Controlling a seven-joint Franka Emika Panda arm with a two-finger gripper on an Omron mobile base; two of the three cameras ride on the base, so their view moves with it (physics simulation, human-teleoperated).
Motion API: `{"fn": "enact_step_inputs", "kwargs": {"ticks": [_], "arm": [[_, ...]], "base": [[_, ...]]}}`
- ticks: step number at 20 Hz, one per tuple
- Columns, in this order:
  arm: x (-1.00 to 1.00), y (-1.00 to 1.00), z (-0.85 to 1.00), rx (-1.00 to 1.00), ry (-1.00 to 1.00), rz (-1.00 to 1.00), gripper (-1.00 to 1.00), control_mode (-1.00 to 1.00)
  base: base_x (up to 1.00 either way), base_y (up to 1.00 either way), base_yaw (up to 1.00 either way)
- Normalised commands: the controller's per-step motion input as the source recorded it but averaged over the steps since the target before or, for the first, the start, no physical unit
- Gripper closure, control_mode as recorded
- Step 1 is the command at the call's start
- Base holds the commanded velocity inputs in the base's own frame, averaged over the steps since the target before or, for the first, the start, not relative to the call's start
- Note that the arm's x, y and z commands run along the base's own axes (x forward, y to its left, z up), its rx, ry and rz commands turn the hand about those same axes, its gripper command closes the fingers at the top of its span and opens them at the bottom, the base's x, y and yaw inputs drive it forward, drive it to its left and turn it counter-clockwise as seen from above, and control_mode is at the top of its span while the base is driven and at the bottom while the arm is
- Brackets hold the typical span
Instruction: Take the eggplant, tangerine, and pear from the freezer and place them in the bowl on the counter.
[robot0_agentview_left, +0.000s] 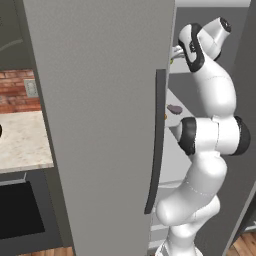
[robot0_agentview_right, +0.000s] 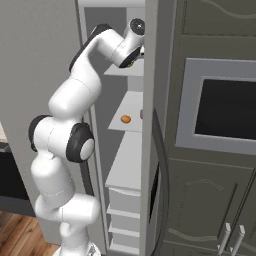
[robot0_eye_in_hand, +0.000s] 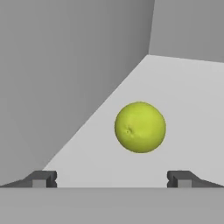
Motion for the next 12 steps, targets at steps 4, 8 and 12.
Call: {"fn": "enact_step_inputs", "kwargs": {"ticks": [4,8,12], "arm": [[0.34,0.00,-0.13,0.00,-0.03,0.02,-1.00,-1.00],[0.32,-0.02,-0.08,0.00,-0.01,0.02,-1.00,-1.00],[0.35,-0.05,-0.03,0.00,0.00,0.02,-1.00,-1.00]], "base": [[0.00,0.00,0.00],[0.00,0.00,0.00],[0.00,0.00,0.00]]}}
